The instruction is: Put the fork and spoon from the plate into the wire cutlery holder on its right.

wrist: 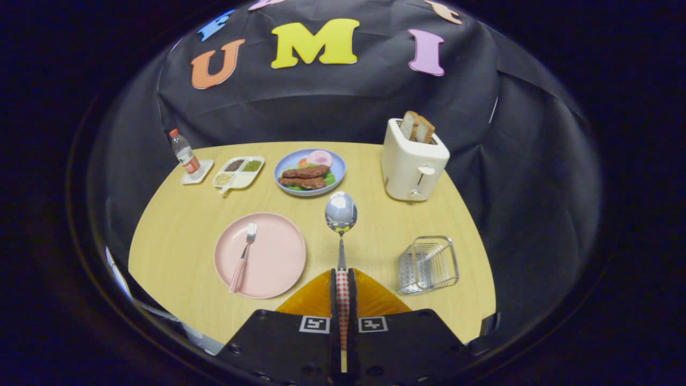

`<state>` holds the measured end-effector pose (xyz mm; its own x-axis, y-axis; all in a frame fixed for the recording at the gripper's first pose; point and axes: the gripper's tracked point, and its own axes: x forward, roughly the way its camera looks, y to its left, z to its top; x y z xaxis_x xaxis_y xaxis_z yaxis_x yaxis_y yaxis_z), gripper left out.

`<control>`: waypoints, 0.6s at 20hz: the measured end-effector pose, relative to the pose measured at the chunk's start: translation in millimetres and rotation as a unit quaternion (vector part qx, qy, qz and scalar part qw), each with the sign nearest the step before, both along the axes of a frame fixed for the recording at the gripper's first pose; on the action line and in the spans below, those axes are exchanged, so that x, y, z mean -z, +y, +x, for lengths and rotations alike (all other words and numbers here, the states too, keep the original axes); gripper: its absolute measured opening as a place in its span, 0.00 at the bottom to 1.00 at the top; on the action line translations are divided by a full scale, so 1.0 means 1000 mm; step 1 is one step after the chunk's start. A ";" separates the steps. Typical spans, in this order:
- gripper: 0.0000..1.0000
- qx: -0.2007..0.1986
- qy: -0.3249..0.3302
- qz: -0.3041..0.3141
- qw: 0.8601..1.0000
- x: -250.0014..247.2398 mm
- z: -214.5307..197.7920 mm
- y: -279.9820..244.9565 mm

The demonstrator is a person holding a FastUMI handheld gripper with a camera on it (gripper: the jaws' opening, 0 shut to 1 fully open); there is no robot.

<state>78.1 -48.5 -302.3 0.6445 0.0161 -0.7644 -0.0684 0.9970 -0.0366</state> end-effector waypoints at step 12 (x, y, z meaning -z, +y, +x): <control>0.04 0.056 0.051 -0.005 0.997 -0.010 0.004 -0.110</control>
<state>81.8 -158.4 -292.6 0.5601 -0.0597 -0.8263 0.0403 0.9982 -0.0449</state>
